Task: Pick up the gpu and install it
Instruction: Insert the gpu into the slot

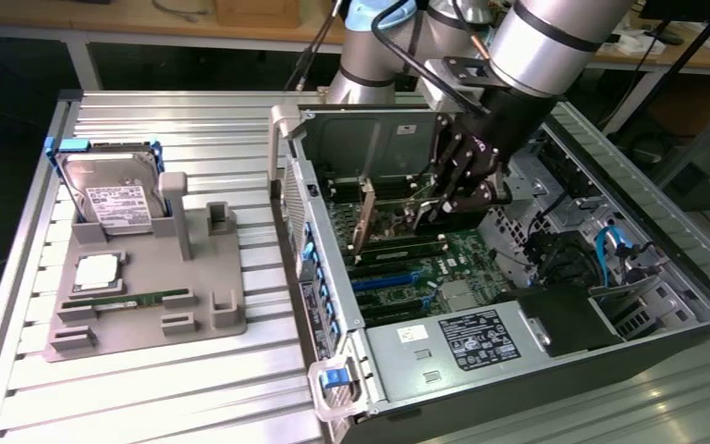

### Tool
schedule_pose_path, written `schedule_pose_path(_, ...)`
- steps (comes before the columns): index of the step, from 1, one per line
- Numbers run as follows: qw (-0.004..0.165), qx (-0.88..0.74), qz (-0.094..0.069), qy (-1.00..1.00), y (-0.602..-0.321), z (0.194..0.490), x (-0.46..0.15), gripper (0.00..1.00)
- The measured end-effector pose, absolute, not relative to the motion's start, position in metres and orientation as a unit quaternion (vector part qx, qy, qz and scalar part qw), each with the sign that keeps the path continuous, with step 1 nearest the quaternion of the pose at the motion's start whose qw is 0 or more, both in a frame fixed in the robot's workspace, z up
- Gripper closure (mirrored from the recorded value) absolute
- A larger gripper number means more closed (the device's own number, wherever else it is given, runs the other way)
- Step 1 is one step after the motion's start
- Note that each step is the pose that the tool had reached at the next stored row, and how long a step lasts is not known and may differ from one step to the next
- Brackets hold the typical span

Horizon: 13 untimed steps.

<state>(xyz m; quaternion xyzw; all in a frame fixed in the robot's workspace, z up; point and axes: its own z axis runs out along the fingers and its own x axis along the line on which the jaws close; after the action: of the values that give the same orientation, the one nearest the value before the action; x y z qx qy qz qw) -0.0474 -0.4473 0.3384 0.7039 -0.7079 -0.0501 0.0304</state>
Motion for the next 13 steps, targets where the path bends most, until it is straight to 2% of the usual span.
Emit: schedule_pose_path(13, 0.03, 0.704, -0.05, -0.708, -0.447, 0.321, -0.048, 0.73)
